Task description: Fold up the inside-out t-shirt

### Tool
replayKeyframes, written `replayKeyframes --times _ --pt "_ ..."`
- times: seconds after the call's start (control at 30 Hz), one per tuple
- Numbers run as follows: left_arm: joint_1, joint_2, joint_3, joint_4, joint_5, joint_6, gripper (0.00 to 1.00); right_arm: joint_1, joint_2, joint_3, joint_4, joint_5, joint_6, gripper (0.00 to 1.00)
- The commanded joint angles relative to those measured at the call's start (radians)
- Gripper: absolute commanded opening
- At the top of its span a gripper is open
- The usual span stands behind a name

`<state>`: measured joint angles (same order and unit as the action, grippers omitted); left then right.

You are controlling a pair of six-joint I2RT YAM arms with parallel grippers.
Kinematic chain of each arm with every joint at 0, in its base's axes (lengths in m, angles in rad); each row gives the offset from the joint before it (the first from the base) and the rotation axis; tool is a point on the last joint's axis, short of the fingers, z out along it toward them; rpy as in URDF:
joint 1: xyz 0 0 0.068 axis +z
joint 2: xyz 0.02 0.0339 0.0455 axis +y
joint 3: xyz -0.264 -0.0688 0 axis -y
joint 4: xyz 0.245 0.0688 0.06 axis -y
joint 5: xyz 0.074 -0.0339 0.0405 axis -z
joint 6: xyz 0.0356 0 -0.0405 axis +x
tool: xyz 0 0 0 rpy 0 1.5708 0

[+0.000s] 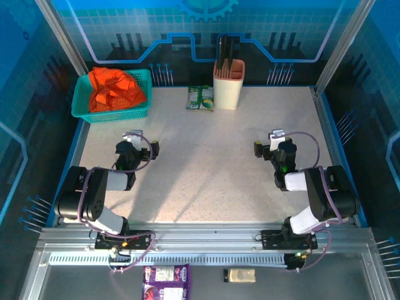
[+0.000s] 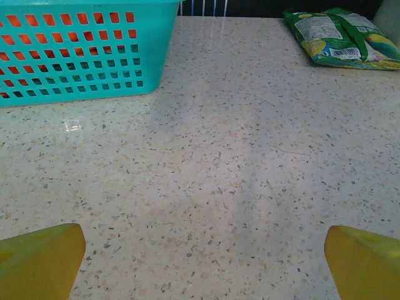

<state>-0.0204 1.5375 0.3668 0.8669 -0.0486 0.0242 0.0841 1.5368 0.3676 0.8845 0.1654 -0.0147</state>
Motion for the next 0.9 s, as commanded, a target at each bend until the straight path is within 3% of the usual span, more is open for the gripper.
replayKeyframes --times 0.0,0.87 --pt "0.013 0.011 0.022 0.036 -0.009 -0.012 0.99 -0.003 0.007 0.024 0.027 -0.030 0.007 1.00" --pt "0.013 0.010 0.023 0.034 -0.007 -0.013 0.99 -0.008 0.006 0.027 0.021 -0.042 0.009 1.00"
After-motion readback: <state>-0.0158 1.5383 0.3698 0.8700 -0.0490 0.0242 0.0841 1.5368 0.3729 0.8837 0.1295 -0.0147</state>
